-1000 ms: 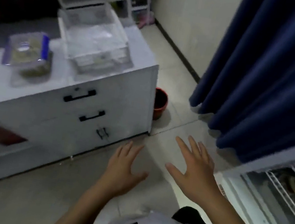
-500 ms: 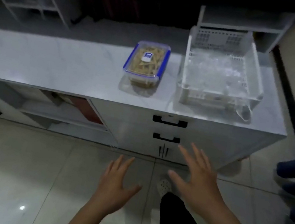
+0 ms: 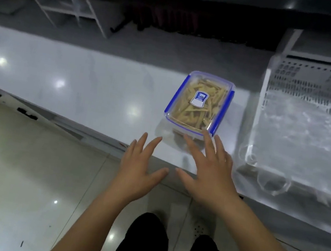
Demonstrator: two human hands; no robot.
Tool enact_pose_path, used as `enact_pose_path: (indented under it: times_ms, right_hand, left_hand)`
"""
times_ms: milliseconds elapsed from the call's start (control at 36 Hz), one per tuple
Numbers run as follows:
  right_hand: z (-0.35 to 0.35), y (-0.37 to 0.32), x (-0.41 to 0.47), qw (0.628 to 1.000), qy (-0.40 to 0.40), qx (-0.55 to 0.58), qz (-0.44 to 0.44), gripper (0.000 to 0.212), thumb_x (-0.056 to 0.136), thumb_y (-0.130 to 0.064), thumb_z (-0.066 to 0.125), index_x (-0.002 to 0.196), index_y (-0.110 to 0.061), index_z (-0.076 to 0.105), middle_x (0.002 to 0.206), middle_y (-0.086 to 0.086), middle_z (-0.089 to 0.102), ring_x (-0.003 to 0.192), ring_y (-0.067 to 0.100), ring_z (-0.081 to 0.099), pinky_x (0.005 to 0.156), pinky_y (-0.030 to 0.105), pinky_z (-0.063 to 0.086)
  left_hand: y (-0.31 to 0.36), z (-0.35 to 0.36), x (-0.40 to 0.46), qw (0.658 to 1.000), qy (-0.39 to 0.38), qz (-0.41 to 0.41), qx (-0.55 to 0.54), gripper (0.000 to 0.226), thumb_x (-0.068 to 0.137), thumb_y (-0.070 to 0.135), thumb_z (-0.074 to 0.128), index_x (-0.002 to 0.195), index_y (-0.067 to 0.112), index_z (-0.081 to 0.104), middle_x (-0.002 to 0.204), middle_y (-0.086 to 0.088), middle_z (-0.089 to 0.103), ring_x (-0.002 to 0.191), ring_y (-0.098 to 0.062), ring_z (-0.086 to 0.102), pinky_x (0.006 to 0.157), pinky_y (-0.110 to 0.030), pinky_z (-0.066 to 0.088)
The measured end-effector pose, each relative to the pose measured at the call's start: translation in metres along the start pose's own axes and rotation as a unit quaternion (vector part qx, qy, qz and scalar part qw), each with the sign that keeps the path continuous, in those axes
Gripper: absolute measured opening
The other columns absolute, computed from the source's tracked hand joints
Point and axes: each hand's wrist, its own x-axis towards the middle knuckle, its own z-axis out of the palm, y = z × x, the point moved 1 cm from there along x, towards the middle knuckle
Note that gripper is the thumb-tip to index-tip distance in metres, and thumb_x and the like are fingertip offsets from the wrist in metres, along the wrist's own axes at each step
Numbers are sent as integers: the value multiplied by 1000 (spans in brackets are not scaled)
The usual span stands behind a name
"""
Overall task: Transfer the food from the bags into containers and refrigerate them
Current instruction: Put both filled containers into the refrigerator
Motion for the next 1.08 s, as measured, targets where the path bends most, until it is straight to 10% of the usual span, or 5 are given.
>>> enact_pose_path:
  times_ms: [250, 500, 917, 1000, 1083]
  right_hand:
    - [7, -16, 74, 987, 32, -85, 130, 79, 90, -63, 46, 153, -41, 5, 166, 0, -14, 150, 34, -18, 119, 61, 5]
    - [29, -33, 84, 959, 57, -150, 234, 89, 90, -53, 55, 156, -43, -4, 167, 0, -16, 151, 33, -20, 120, 53, 10]
    - [98, -137, 32, 934, 164, -13, 318, 80, 83, -71, 41, 152, -57, 5, 167, -16, -2, 151, 16, -10, 120, 47, 7]
    - [110, -155, 22, 879, 324, 124, 328, 69, 88, -44, 68, 146, -52, 32, 154, -30, 27, 143, 3, 25, 115, 32, 32]
    - [114, -155, 13, 707, 437, 408, 379, 70, 87, -22, 77, 141, -49, 42, 138, -30, 44, 121, -2, 53, 93, 27, 54]
  left_hand:
    - [-8, -28, 115, 992, -49, 110, -41, 81, 92, 51, 65, 156, 43, 17, 169, 9, -3, 155, -20, 4, 120, -46, 24]
    - [0, -28, 196, 945, -140, 223, -192, 45, 97, 44, 61, 138, 40, 41, 145, 6, 50, 121, -10, 56, 91, -22, 53]
    - [-81, -65, 167, 886, -295, 211, -287, 59, 94, 32, 70, 145, 39, 43, 138, 14, 58, 112, -18, 68, 85, -39, 62]
    - [-96, -72, 160, 882, -321, 215, -271, 63, 87, 40, 73, 143, 40, 45, 137, 18, 58, 110, -16, 69, 84, -39, 63]
    - [-105, -74, 158, 875, -354, 189, -270, 68, 79, 42, 76, 139, 46, 46, 127, 18, 61, 104, -12, 70, 80, -36, 64]
